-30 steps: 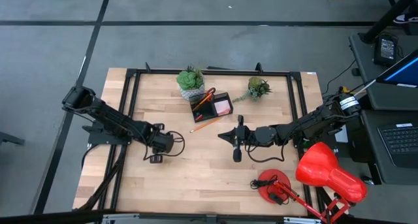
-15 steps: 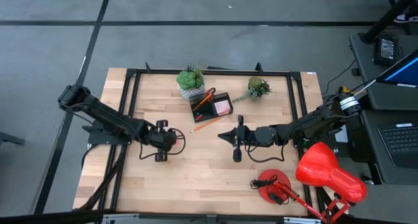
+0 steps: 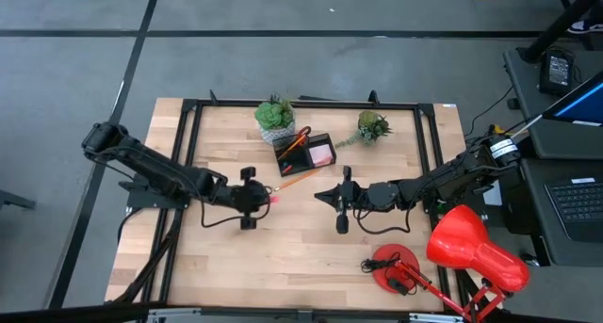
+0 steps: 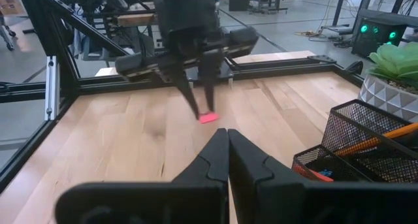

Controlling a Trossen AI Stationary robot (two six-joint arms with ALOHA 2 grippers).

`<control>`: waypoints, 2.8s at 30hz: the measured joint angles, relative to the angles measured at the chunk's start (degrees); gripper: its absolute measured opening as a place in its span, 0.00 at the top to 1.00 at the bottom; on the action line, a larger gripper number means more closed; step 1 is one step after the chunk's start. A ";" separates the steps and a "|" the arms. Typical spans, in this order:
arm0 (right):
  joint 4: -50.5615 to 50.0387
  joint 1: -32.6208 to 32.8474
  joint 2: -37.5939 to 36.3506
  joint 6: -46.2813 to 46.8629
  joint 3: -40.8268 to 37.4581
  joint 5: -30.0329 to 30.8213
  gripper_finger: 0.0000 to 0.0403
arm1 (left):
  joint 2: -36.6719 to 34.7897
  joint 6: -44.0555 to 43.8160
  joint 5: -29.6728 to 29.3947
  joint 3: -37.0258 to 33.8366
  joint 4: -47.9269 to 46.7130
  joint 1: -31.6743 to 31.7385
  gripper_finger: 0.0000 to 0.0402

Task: Pick and place office supplies into organizer
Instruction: Put the pink eraser into the black desk organizer

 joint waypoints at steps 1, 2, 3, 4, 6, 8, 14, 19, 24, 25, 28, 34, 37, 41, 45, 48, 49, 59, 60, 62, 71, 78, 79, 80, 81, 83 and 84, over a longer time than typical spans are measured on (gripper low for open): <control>0.01 -0.01 0.00 0.00 0.00 0.01 0.99 | 0.00 0.70 -0.56 0.00 1.18 0.59 0.86; 0.01 -0.01 0.00 0.00 0.00 0.01 0.99 | 0.00 1.35 -0.88 0.00 2.25 1.20 0.86; 0.00 -0.01 0.00 0.00 0.00 0.01 0.99 | 0.00 1.99 -0.99 0.00 3.10 1.88 0.86; 0.00 0.00 0.00 0.01 0.00 0.00 0.99 | 0.00 2.57 -1.07 0.00 3.99 2.57 0.86; 0.00 0.01 0.00 0.00 0.00 0.01 0.99 | 0.00 4.04 -1.15 0.00 5.83 3.68 0.86; 0.00 -0.01 0.00 0.01 -0.01 0.00 0.99 | 0.00 5.28 -1.15 0.00 7.16 4.49 0.86; 0.00 -0.01 0.00 0.02 0.00 0.00 0.99 | 0.00 7.04 -1.11 0.02 8.89 6.27 0.86; 0.02 -0.01 0.00 0.00 0.00 -0.01 0.99 | 0.00 7.07 -1.10 0.02 9.04 7.55 0.86; 0.03 -0.01 0.00 0.00 0.00 0.00 0.99 | 1.04 5.99 -1.94 0.02 12.50 9.01 0.86; 0.04 0.00 0.00 -0.01 0.00 0.01 0.99 | 1.64 5.82 -2.26 0.02 13.50 9.43 0.86; 0.23 -0.01 0.00 -0.07 0.00 0.01 0.99 | 4.04 5.69 -2.60 0.02 16.60 10.98 0.86; 0.44 0.00 0.00 -0.20 0.00 0.01 0.99 | 9.59 4.47 -9.10 0.04 19.57 14.00 0.86; 0.44 0.00 0.00 -0.24 0.00 0.01 0.99 | 11.66 2.73 -10.33 0.04 20.02 14.71 0.86; 0.43 -0.01 0.00 -0.94 0.00 0.04 0.99 | 14.36 1.17 -11.24 0.04 22.78 15.49 0.86; 0.44 -0.01 0.00 -1.31 0.00 0.04 0.99 | 16.33 1.12 -13.42 0.04 25.84 16.19 0.86; 0.45 -0.01 0.00 -1.31 0.00 0.04 0.99 | 17.04 1.10 -14.46 0.07 26.24 16.59 0.86; 0.44 -0.01 0.00 -1.31 0.00 0.04 0.99 | 17.03 1.06 -14.83 0.07 26.23 16.64 0.86; 0.44 -0.01 0.00 -1.29 0.00 0.04 0.99 | 17.60 0.21 -14.78 0.07 26.70 17.02 0.86; 0.45 -0.01 0.00 -1.29 0.00 0.03 0.99 | 17.92 -0.14 -14.54 0.07 26.55 17.25 0.86; 0.48 -0.01 0.00 -1.29 0.00 0.04 0.99 | 19.27 -0.37 -13.82 0.11 27.12 17.90 0.86; 0.81 -0.01 0.00 -1.31 0.00 0.04 0.99 | 24.53 -0.58 -11.97 0.09 28.92 20.36 0.86; 0.81 -0.01 0.00 -1.40 0.00 0.04 0.99 | 24.61 -0.09 -9.83 0.09 29.36 20.64 0.86; 0.81 0.00 0.00 -1.40 0.00 0.04 0.99 | 24.61 0.55 -9.28 0.09 29.37 20.64 0.85; 0.83 -0.01 0.00 -1.40 0.00 0.04 0.99 | 24.61 1.15 -8.85 0.09 29.35 20.64 0.84; 0.83 -0.01 0.00 -1.40 0.00 0.03 0.99 | 24.61 1.48 -8.81 0.09 29.35 20.64 0.83; 0.83 -0.01 0.00 -1.42 0.00 0.04 0.99 | 24.61 1.60 -9.11 0.09 29.39 20.63 0.80; 0.83 -0.01 0.00 -1.42 0.00 0.04 0.99 | 24.61 1.62 -9.17 0.09 29.43 20.64 0.79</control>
